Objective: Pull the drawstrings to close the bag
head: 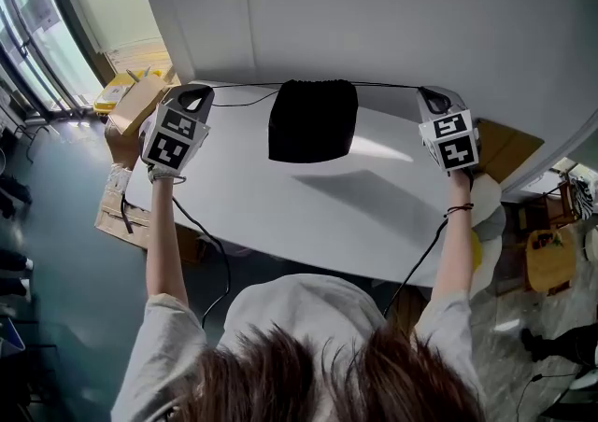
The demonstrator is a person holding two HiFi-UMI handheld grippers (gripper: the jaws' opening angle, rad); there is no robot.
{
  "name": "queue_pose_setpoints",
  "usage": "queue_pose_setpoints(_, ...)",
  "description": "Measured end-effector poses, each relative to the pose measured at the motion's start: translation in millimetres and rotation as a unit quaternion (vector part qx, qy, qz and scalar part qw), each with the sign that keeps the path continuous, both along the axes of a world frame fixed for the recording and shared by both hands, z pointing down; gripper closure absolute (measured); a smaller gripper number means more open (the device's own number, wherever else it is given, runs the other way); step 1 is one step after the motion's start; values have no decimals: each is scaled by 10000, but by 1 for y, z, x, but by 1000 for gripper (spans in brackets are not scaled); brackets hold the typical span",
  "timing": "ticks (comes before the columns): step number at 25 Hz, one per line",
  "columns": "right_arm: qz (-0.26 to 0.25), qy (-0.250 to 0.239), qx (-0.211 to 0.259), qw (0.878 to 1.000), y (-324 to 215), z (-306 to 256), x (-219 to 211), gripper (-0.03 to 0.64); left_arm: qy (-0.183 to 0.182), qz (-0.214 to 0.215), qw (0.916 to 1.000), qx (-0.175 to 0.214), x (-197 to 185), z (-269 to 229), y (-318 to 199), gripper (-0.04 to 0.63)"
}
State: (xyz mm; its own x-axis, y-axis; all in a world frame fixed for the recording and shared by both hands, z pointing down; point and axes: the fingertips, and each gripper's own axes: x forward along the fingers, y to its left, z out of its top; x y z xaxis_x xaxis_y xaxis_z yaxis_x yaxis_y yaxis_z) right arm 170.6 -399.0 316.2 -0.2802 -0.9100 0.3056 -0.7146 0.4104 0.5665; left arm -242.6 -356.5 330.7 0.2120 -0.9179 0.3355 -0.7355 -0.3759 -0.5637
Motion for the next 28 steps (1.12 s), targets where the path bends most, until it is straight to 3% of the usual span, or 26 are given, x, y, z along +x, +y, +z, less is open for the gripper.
queue_pose_setpoints(28,39,-39,102,9999,-9,-2,-11,604,113,-329,9994,71,-46,1,-5,594)
